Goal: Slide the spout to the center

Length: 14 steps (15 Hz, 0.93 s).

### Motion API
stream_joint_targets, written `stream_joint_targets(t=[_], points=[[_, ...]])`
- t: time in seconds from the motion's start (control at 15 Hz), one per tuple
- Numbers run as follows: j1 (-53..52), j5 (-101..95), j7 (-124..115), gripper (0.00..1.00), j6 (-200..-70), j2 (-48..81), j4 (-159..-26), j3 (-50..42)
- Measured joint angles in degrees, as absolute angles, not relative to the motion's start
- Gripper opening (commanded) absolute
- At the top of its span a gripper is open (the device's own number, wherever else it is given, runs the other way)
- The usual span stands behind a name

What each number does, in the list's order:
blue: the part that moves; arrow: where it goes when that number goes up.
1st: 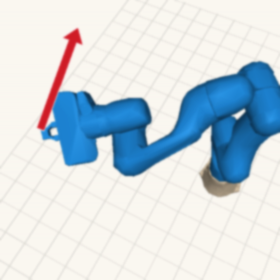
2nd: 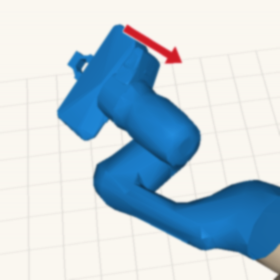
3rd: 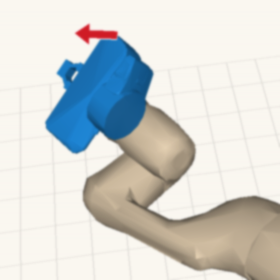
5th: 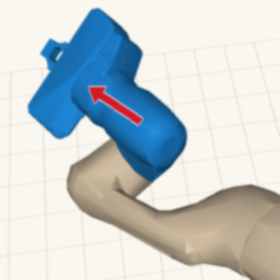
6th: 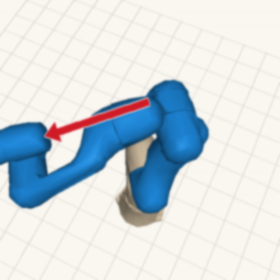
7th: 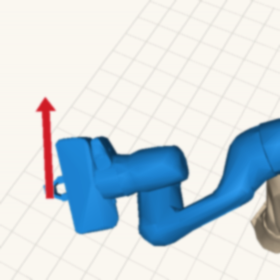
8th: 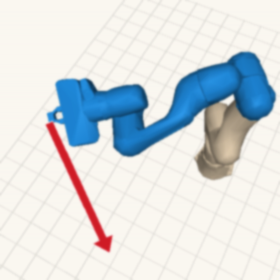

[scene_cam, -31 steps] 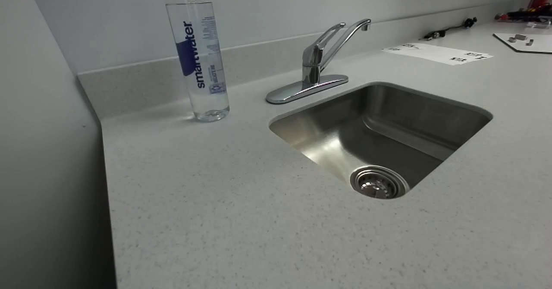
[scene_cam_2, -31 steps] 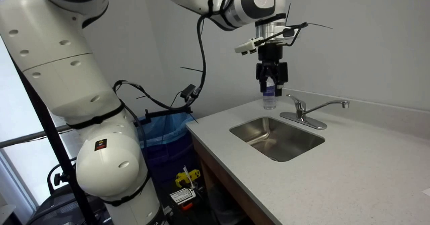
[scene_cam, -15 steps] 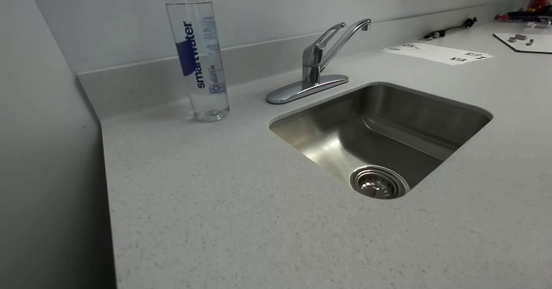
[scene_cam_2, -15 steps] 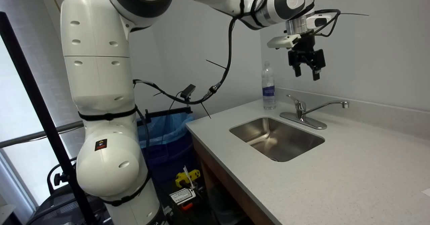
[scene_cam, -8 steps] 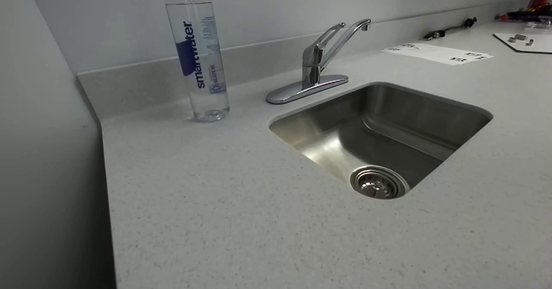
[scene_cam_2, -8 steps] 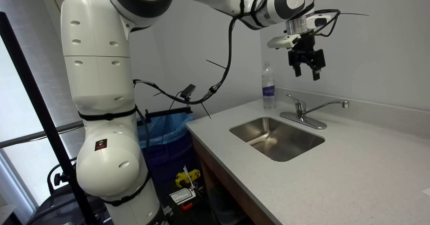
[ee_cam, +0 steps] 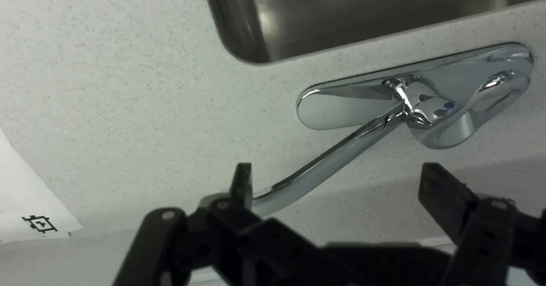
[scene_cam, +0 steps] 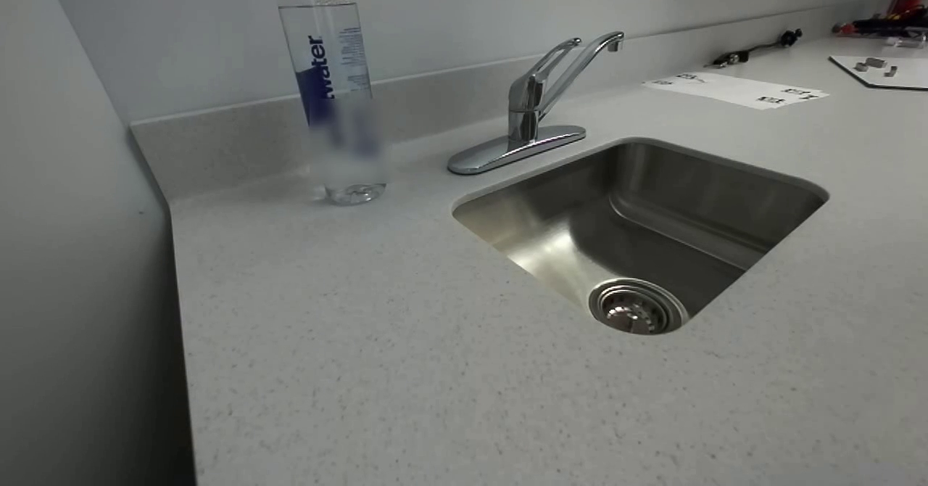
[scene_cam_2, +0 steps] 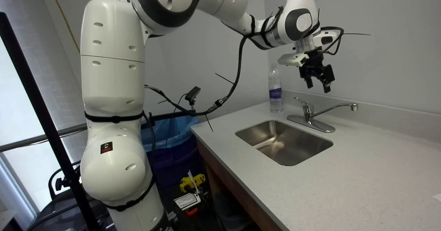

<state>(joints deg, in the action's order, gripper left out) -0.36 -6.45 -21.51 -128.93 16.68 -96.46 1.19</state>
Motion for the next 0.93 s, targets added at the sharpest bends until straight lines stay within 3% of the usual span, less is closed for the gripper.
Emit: stream_joint_targets(t=[0.93], points=[[-3.5,-8.3,-36.1,1.0,-134.9,28.6,-83.8,-6.4]])
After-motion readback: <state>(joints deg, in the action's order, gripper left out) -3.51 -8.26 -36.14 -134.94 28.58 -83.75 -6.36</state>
